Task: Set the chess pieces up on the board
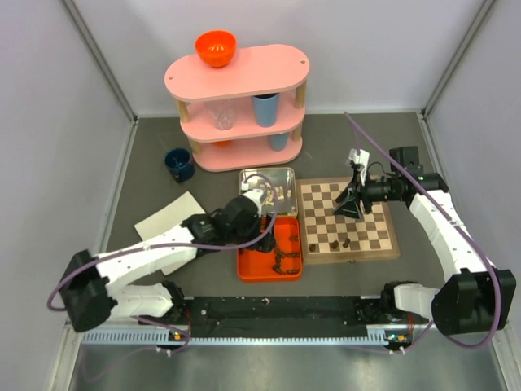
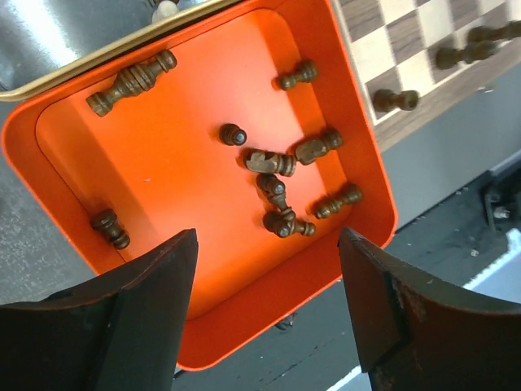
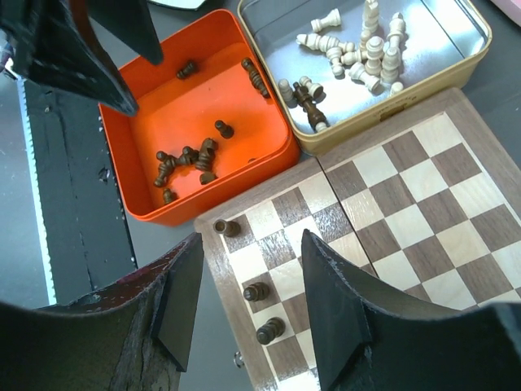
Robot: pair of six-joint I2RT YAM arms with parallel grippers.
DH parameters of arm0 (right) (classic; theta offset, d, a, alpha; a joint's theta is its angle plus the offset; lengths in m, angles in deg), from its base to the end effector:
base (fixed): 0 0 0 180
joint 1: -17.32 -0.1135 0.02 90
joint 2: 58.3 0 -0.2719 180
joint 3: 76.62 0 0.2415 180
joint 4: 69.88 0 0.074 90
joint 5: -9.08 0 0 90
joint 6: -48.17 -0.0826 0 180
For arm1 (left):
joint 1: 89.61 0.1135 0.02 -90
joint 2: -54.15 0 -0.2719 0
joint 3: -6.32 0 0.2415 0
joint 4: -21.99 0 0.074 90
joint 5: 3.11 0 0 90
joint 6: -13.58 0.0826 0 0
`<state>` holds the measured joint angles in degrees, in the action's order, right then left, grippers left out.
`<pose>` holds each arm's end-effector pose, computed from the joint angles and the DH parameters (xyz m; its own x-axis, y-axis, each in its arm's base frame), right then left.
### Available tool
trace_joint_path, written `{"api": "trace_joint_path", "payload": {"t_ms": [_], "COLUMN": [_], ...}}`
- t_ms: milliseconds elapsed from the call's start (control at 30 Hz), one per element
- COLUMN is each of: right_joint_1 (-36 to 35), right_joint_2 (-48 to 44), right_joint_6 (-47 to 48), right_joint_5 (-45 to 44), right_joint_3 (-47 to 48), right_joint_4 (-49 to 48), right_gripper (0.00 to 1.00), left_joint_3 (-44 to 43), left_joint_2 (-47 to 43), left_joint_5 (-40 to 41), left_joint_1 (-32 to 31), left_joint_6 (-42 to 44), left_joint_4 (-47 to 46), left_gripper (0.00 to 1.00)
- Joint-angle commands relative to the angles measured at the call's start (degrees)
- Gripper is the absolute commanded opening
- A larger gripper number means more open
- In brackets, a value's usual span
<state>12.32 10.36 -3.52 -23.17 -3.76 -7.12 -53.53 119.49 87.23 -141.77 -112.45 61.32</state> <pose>0.2166 0.0891 0.2837 -0.3657 -0.3641 -0.8566 -0.9082 0.3409 0.2428 0.1587 -0.2035 0.2271 -0.8127 0.0874 -0.5761 0.3822 0.8262 -0.4138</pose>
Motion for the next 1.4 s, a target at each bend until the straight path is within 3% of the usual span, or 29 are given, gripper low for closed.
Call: {"api": "trace_joint_path", "payload": {"t_ms": [0,433,1367], "right_joint_1": [0.69,0.78,0.78], "right_joint_2": [-1.78,-1.69,-1.08], "right_joint_6": [0.72,0.98,1.25], "right_joint_5": [2.27,1.57,0.87], "right_joint_3": [-0.21,-0.65,-0.91], "right_joint_4": [-1.89,-2.15,-2.06], "right_gripper": [0.52,0.52,0.52], "left_joint_3": [-7.68,-14.38,-18.07], "left_joint_2": [7.85,21.84,30.19], "left_joint_5": [7.92,11.97,13.46], "left_joint_1": [-3.11,-4.97,-4.97], "left_joint_6": [-2.55,-1.23,0.00], "left_joint_4": [3.69,4.76,5.72], "left_gripper": [0.73,0.65,0.46]}}
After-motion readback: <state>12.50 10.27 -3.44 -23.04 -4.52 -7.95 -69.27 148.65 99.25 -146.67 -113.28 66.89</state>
